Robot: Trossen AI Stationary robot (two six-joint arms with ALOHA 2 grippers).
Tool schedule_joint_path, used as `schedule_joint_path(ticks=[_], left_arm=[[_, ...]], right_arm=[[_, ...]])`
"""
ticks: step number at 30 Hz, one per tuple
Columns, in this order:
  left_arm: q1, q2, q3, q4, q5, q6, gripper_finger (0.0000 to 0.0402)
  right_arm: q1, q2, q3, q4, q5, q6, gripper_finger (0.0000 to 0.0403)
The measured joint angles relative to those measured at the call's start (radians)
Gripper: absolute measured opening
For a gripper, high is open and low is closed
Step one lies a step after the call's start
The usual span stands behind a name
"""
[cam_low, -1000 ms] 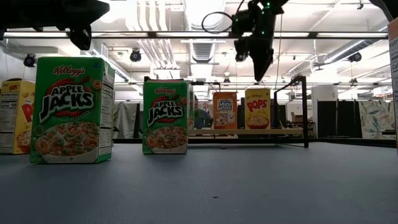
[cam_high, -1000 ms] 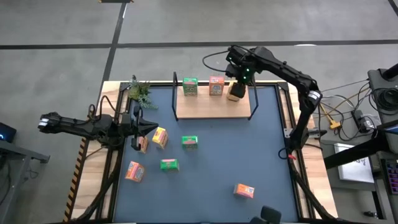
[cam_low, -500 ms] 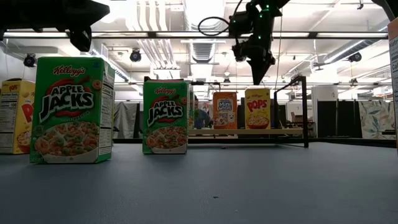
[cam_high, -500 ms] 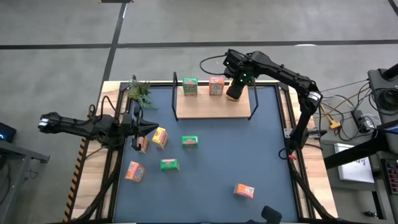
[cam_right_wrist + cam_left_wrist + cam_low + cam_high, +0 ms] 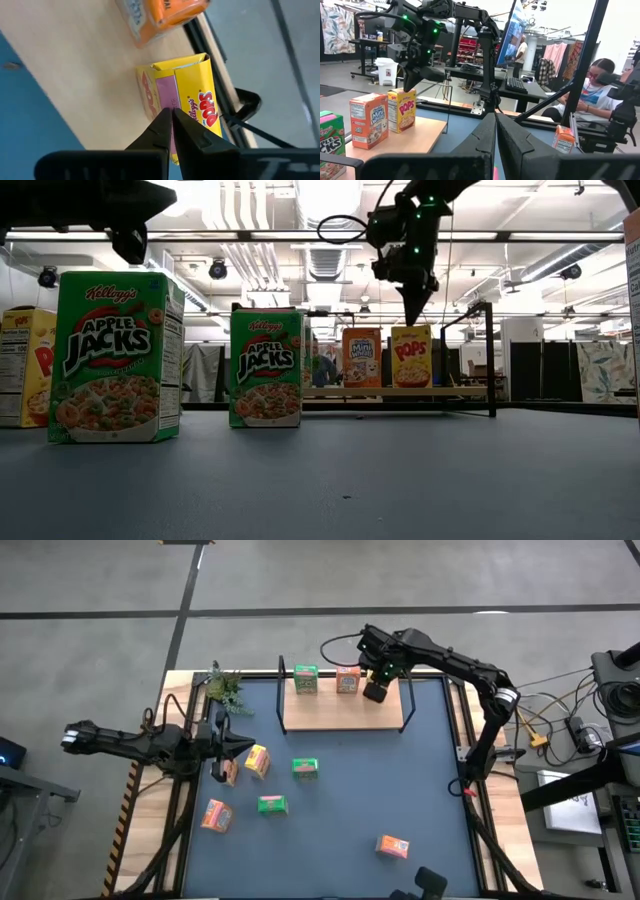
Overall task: Stack cereal on shelf
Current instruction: Stack the right yellow cereal box on the shelf
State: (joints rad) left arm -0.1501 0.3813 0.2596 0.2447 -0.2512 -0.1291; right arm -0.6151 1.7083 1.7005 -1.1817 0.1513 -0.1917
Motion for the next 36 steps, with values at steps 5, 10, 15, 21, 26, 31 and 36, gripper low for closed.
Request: schedule_joint_path(ticks=[5,10,15,21,26,31,36], left_arm=[[0.0,0.0,0.0,0.0,0.0,0.0,0.0],[0.0,0.0,0.0,0.0,0.0,-0.004,0.0],[0.0,0.0,0.0,-0.001,0.0,-0.004,0.0],[0.0,0.0,0.0,-0.002,0.0,-0.004,0.0],[0.0,0.0,0.0,-0.002,0.0,-0.004,0.0],[0.0,0.0,0.0,-0.002,0.0,-0.004,0.0],[0.0,0.0,0.0,-0.002,0.0,-0.004,0.0]], right_arm=[[0.0,-0.002,-0.019,0.028,0.014,-0.024,0.0009],[0.0,-0.001,-0.003,0.027,0.013,-0.028,0.0009],[0.003,-0.023,0.036,0.007,0.005,0.014,0.0009],[0.035,-0.087,0.03,0.023,-0.043,0.071,0.0009],[0.084,-0.152,-0.012,0.152,-0.065,0.131,0.0009],[0.146,-0.19,-0.042,0.226,-0.065,0.157,0.0009],[0.209,-0.205,-0.057,0.241,-0.042,0.158,0.0009]])
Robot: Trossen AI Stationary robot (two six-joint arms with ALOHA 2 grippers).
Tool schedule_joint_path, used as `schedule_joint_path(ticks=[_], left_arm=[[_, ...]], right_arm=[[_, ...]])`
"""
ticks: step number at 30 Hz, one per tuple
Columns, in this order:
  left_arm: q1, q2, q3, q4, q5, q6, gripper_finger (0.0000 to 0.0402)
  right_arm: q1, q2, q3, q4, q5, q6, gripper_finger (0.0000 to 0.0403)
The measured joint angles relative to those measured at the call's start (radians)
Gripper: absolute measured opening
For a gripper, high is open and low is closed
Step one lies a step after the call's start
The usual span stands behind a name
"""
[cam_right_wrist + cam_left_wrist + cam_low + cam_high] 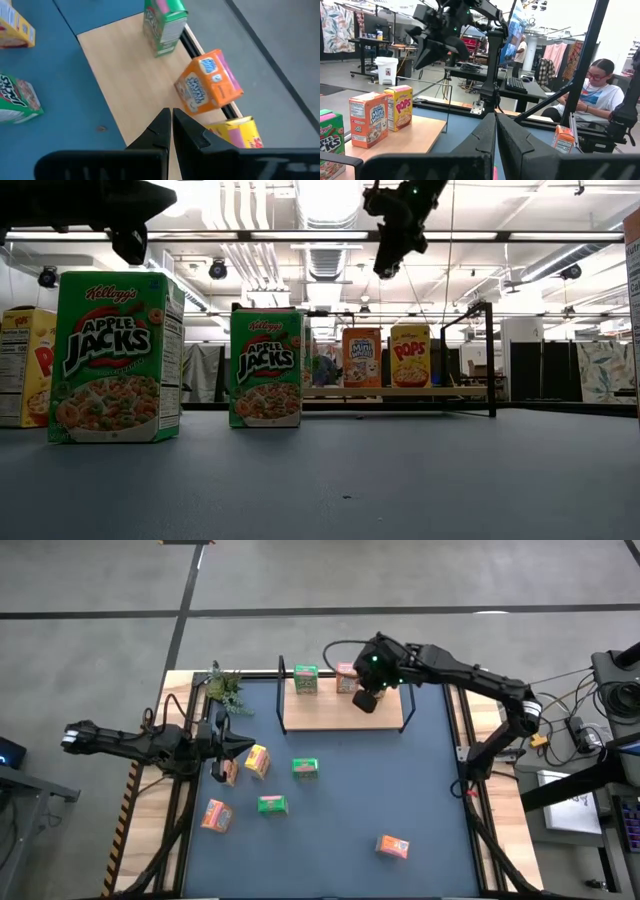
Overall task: Stack cereal on shelf
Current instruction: Stack the right yellow cereal box on the shelf
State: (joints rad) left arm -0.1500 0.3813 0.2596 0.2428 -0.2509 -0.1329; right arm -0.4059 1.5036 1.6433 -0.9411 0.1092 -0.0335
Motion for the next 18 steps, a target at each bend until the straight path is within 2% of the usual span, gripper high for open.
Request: schedule_joint_path(ticks=[5,13,18], left_arm=[[0.0,0.0,0.0,0.0,0.0,0.0,0.0],[0.0,0.014,0.0,0.0,0.0,0.0,0.0],[0.0,0.015,0.0,0.0,0.0,0.0,0.0]], right_arm=[[0.042,0.001,-0.022,0.017,0.046,0.002,0.0009],[0.05,0.002,-0.054,0.013,0.057,0.042,0.0009],[0.05,0.002,-0.076,0.012,0.177,0.082,0.0009]])
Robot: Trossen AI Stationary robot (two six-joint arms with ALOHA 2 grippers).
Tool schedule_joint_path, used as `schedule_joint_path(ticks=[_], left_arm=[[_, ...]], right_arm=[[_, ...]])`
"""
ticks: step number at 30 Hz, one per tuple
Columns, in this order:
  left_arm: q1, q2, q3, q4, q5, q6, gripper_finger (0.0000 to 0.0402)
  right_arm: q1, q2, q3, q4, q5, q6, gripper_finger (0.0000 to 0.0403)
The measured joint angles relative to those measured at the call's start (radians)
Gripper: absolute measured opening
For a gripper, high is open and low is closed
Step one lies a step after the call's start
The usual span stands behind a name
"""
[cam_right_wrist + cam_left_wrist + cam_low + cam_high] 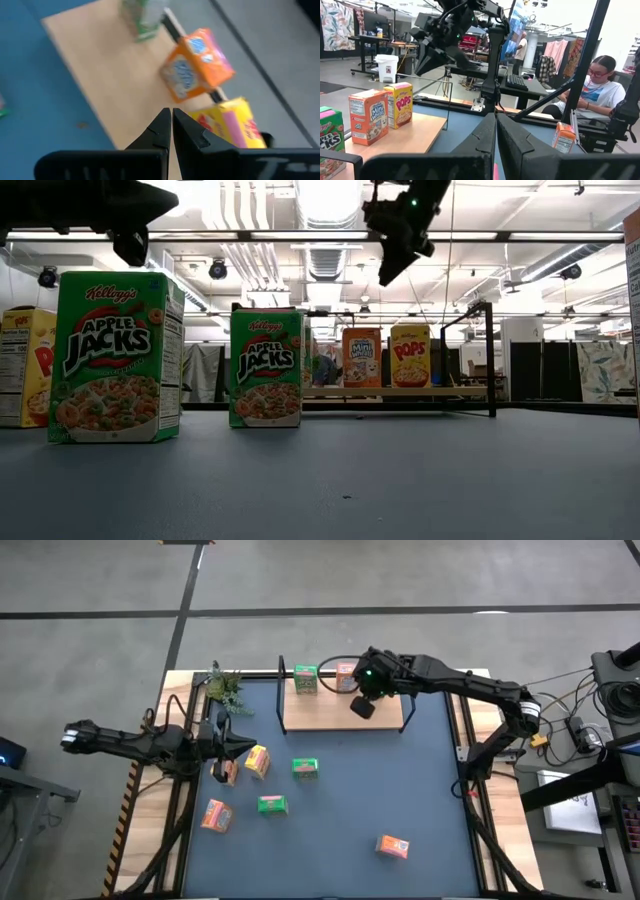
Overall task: Stack cereal on shelf
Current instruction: Stack the right yellow cereal box on the shelf
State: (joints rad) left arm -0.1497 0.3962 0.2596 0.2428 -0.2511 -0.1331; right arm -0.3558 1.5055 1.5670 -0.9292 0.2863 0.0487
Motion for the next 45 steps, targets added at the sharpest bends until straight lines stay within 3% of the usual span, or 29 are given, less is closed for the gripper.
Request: schedule_joint_path(ticks=[5,14,22,35,45], left_arm=[[0.0,0.0,0.0,0.0,0.0,0.0,0.0],[0.0,0.0,0.0,0.0,0.0,0.0,0.0],[0.0,0.001,0.0,-0.007,0.0,0.0,0.0],[0.0,0.017,0.0,-0.006,0.0,0.001,0.0],[0.0,0.017,0.0,-0.005,0.0,0.001,0.0]], right_arm=[[-0.017,0.0,-0.046,0.012,0.081,0.015,0.0009],[-0.118,0.001,-0.15,0.09,0.11,0.041,0.0009],[-0.17,-0.004,-0.195,0.041,-0.044,0.012,0.0009],[-0.22,-0.004,-0.261,0.059,0.064,-0.01,0.0009],[-0.2,0.002,-0.274,0.097,-0.051,0.034,0.0009]])
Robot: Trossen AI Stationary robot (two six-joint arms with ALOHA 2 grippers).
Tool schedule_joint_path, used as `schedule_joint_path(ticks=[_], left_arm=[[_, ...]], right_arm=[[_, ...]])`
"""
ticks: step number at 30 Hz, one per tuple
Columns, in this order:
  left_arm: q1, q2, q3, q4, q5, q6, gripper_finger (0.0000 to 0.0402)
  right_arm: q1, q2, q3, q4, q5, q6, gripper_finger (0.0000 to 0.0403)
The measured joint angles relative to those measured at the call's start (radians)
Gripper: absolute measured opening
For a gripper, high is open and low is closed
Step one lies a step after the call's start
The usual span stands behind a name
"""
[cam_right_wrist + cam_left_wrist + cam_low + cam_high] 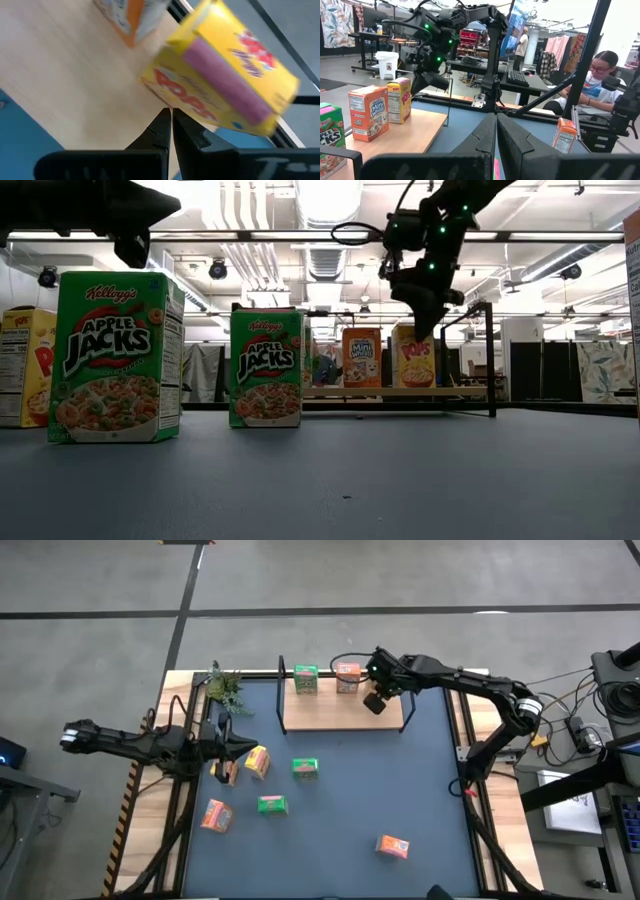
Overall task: Stack cereal on shelf
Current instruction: Stack the right yellow cereal box on the shelf
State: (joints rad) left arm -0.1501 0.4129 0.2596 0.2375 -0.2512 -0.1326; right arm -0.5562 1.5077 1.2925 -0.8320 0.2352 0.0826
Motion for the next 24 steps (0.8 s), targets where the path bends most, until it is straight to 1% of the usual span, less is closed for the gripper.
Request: schedule_joint_path(ticks=[5,9,17,24], left_arm=[[0.0,0.0,0.0,0.0,0.0,0.0,0.0],[0.0,0.0,0.0,0.0,0.0,0.0,0.0],[0.0,0.0,0.0,0.0,0.0,0.0,0.0],[0.0,0.0,0.0,0.0,0.0,0.0,0.0]], right_arm=[[0.004,0.024,-0.029,0.072,0.006,0.001,0.0009],[0.004,0.034,-0.047,0.112,0.076,0.008,0.0009],[0.004,0.039,-0.058,0.175,0.08,0.004,0.0009],[0.004,0.039,-0.059,0.182,0.081,0.004,0.0009]])
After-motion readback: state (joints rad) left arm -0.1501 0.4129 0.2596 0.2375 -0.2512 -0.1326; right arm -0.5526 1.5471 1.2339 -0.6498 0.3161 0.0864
